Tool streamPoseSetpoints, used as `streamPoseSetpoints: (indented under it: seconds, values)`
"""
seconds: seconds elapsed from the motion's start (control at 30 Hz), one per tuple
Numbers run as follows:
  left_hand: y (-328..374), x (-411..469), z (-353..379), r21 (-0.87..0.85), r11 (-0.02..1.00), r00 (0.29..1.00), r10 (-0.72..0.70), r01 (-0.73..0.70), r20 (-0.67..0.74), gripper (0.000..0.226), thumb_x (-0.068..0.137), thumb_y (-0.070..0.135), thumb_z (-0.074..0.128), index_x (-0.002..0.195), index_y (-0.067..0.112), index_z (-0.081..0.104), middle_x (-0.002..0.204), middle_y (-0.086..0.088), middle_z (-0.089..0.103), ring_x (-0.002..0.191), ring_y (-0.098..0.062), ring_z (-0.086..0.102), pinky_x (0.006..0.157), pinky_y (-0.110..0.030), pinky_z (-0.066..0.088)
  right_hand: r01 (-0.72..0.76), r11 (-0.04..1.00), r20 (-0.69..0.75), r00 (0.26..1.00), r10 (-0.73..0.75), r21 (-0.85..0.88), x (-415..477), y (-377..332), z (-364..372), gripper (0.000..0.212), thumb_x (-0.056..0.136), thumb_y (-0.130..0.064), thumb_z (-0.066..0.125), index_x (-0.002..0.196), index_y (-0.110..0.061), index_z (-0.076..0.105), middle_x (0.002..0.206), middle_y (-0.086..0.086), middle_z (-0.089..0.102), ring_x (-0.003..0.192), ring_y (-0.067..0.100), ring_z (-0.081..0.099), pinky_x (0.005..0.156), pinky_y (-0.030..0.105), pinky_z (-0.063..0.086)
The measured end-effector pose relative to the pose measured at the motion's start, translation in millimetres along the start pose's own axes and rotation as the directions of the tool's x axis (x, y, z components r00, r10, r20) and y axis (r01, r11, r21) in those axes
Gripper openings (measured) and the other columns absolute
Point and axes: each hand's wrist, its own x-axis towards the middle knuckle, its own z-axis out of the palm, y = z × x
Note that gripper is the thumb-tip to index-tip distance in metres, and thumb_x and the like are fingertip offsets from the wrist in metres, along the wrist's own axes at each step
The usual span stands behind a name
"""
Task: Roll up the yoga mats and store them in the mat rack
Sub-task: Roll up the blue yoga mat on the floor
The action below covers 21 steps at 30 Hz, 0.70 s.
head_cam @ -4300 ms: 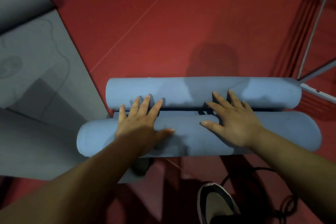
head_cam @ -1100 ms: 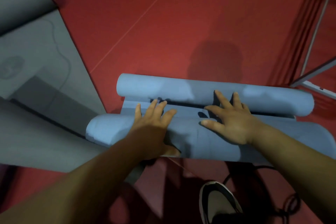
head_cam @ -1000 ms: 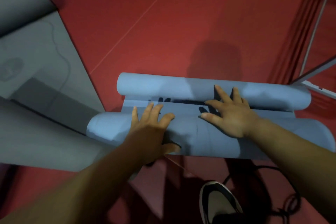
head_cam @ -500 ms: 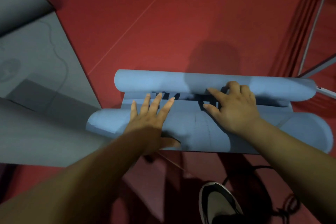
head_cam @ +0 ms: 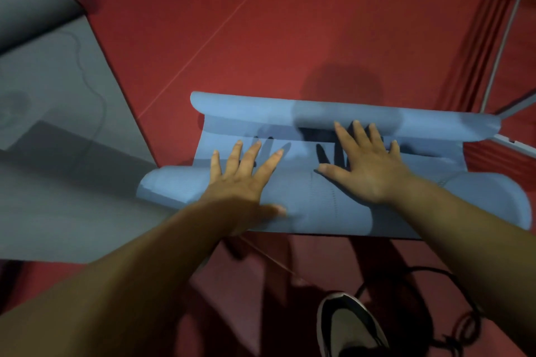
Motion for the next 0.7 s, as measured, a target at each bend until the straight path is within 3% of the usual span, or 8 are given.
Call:
streamPoseSetpoints:
  seconds: [0.4,0.53,0.6,0.7]
  values:
    - [-1.2,1.6,1.3,-0.095,0.982,0.982,-0.17,0.162,-0.087,0.101,0.074,0.093,0.037,0.153,0.056,-0.015,0.169,-0.002,-0.005,0.155,-0.026,-0.018,0.119,-0.063,-0.013,-0.043,0.998,-0.051,0.998,0.041,-0.042,2.1,-4.9,1.5,0.091,0.084,-0.088,0.013,0.158,-0.04,-0.012,0.17,-0.001,-0.01,0.156,0.028,-0.009,0.121,0.066,0.004]
    - [0.2,-2.8,10.3,-0.113,0.965,0.952,-0.253,0.236,-0.173,0.103,0.069,0.099,0.021,0.155,0.053,-0.014,0.17,-0.002,0.001,0.156,-0.028,-0.011,0.12,-0.063,-0.01,-0.055,0.998,-0.042,0.998,0.055,-0.016,12.0,-3.6,-4.0,0.089,0.087,-0.086,0.017,0.159,-0.04,-0.008,0.17,-0.002,-0.011,0.156,0.029,-0.009,0.121,0.065,0.004]
    - [0.0,-4.3,16.7,-0.104,0.967,0.943,-0.25,0.232,-0.219,0.103,0.067,0.098,0.016,0.156,0.052,-0.01,0.169,-0.002,0.006,0.156,-0.031,-0.005,0.12,-0.064,-0.006,-0.055,0.998,-0.05,0.997,0.054,-0.004,18.0,-2.8,-6.9,0.088,0.088,-0.084,0.019,0.16,-0.04,-0.005,0.17,-0.001,-0.01,0.156,0.03,-0.008,0.122,0.065,0.005]
    - [-1.2,-8.3,27.6,-0.024,0.99,0.949,-0.138,0.137,-0.283,0.1,0.071,0.094,0.026,0.158,0.049,0.008,0.167,-0.007,0.023,0.154,-0.039,0.012,0.119,-0.07,0.007,-0.052,0.999,-0.071,0.996,0.052,0.003,25.3,-2.2,-9.7,0.087,0.088,-0.084,0.02,0.16,-0.039,-0.002,0.17,0.001,-0.007,0.156,0.031,-0.004,0.122,0.064,0.008]
